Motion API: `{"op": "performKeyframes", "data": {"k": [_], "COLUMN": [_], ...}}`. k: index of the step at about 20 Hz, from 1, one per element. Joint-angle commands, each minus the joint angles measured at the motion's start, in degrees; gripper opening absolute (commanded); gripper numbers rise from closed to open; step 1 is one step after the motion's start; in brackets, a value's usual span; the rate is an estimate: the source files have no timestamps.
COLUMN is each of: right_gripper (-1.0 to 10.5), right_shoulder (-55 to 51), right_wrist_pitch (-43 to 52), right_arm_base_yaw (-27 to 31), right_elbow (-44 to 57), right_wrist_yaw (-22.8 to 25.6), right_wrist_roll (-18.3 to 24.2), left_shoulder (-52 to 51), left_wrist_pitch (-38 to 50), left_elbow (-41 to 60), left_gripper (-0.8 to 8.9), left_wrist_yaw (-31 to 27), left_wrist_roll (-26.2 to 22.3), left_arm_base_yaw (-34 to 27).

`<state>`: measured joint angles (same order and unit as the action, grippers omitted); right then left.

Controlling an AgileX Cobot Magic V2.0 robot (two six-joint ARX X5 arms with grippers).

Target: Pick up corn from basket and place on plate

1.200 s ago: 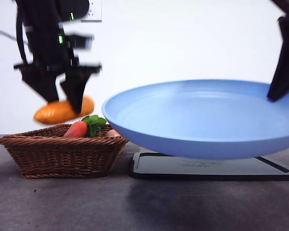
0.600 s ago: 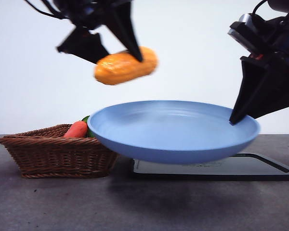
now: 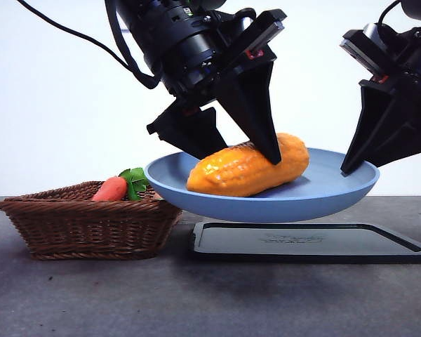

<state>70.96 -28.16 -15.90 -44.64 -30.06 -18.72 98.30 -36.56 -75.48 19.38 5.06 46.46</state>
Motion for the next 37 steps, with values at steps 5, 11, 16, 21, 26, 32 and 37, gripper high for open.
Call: {"op": "performKeyframes", "data": {"k": [5, 11, 16, 21, 26, 32, 37], "right_gripper": [0.0, 0.0, 0.0, 0.0, 0.0, 0.0, 0.0], "right_shoulder": [0.52, 0.52, 0.57, 1.55, 7.08, 20.41, 27.56], "right_wrist_pitch": [0.68, 0.74, 1.25, 2.86, 5.01, 4.9, 5.42], "right_arm_base_yaw": [-0.13, -0.07, 1.44, 6.38, 10.91, 13.14, 14.27], "right_elbow": [-1.18, -1.18, -1.2, -1.33, -4.94, -12.98, -15.47], "right_wrist_yaw": [-1.46, -1.36, -1.03, -1.05, -1.01, -1.01, -0.92], "right_wrist_roll": [-0.28, 0.07, 0.04, 0.07, 1.31, 2.78, 3.37], "left_shoulder": [0.7, -0.28, -0.28, -0.37, -0.59, -0.59, -0.59], "left_wrist_pitch": [-0.76, -7.67, -12.2, -17.2, -21.22, -22.99, -23.21], "left_elbow": [-1.09, -7.69, -15.8, -21.75, -26.34, -29.4, -29.48], "left_gripper": [3.69, 3.69, 3.68, 3.65, 3.65, 3.65, 3.65], "left_wrist_yaw": [-0.28, -0.28, -0.28, -0.28, -0.28, -0.28, -0.28], "left_wrist_roll": [-0.94, -1.68, -2.93, -3.87, -4.02, -3.98, -3.96], "left_arm_base_yaw": [1.03, 0.85, 0.63, -0.22, -0.44, -0.37, -0.37]}}
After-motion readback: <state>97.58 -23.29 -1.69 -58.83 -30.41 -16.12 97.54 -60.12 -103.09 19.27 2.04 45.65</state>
